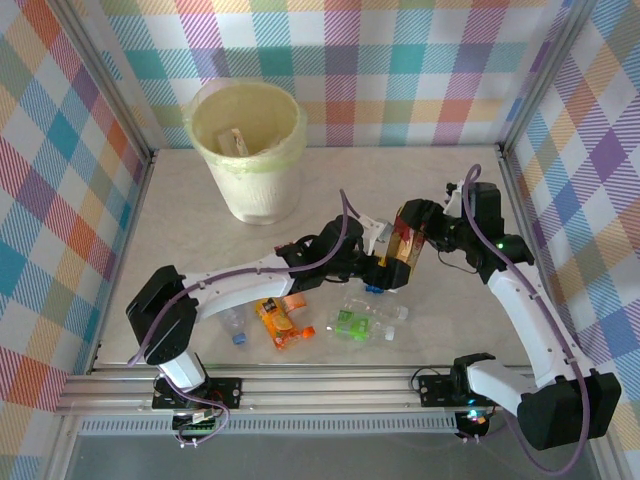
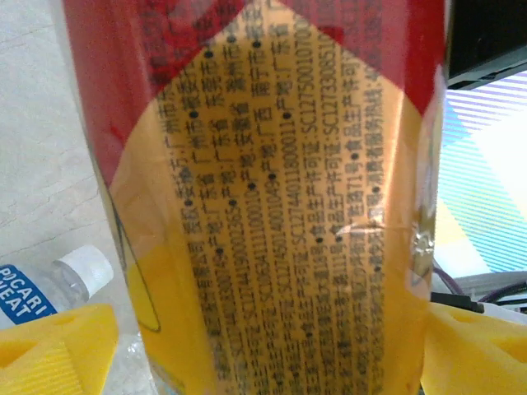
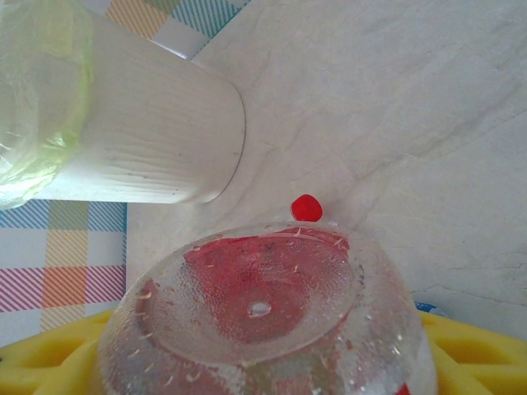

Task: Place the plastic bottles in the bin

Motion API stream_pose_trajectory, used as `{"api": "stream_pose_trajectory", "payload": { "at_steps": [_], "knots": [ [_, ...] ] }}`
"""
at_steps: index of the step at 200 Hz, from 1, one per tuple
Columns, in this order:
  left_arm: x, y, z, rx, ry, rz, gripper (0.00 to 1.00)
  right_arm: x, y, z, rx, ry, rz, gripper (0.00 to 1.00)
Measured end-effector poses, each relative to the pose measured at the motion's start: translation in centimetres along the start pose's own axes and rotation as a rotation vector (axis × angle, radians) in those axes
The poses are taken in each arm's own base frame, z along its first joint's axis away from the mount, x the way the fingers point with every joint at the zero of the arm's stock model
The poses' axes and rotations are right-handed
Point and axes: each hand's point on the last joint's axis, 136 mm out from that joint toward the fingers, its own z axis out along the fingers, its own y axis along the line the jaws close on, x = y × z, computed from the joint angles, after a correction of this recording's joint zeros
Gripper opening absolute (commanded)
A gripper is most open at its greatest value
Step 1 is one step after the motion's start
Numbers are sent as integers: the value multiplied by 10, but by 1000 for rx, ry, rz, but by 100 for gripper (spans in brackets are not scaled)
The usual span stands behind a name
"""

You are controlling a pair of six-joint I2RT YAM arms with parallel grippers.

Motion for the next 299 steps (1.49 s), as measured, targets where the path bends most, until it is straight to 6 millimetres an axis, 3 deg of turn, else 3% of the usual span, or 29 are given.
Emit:
{"api": "stream_pose_trajectory", "payload": {
  "at_steps": [67, 115, 157, 203, 250, 299],
  "knots": [
    [-9, -6, 1, 11, -22, -1, 74, 2, 2, 1, -4, 6, 6, 57],
    [-12, -7, 1, 13, -27, -10, 55, 1, 1, 1, 1, 3, 13, 59],
    [-12, -7, 1, 13, -26, -11, 53, 1, 1, 1, -1, 3, 17, 87],
    [-13, -4, -2, 6, -25, -12, 53, 6, 12, -4, -53, 25, -4, 100],
    [-36, 1, -32, -6, -69, -15, 53, 17, 42, -25, -198, 53, -102, 100],
    [-60, 18, -69, -53, -112, -13, 53, 31, 73, -51, -344, 95, -191, 100]
  ]
}}
